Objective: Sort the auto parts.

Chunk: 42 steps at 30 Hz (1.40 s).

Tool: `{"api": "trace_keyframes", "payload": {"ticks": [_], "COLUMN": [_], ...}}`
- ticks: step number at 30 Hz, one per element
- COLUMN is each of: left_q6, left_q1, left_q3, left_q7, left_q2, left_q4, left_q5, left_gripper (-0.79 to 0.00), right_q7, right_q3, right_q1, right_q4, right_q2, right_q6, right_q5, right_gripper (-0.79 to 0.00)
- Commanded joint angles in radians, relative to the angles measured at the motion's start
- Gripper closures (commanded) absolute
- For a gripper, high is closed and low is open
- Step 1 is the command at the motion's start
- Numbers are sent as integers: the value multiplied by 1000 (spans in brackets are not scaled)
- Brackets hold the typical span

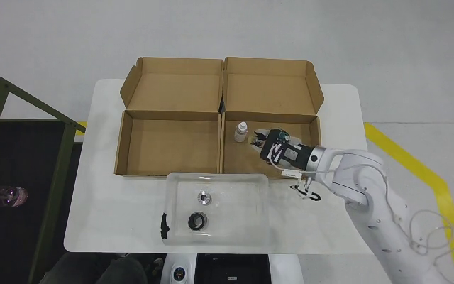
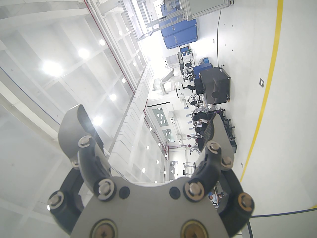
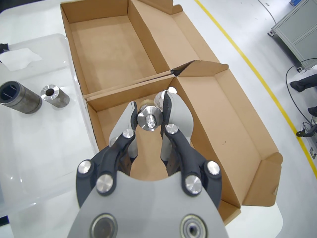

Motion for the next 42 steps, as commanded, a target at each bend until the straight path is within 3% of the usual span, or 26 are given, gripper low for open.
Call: {"api": "trace_keyframes", "payload": {"ticks": [1, 16, 36, 40, 42], "left_q6": [0, 0, 0, 0, 0], "left_q1": [0, 0, 0, 0, 0], "left_q3": [0, 0, 0, 0, 0], "left_q7": [0, 0, 0, 0, 0], "left_q2": [0, 0, 0, 0, 0], "left_q4": [0, 0, 0, 0, 0], "left_q5": [0, 0, 0, 0, 0], "left_gripper": [-785, -785, -785, -785, -785], "right_q7": [16, 134, 196, 195, 194], "right_q3": [-12, -122, -244, -255, -261], "right_q1": [22, 159, 259, 270, 271], "right_q4": [32, 223, 381, 402, 403], "right_q2": [-2, -23, -59, -64, -66], "right_q6": [-8, 7, 71, 80, 86], "right_q5": [2, 6, -10, -21, -23], "right_gripper": [0, 0, 0, -37, -92]}}
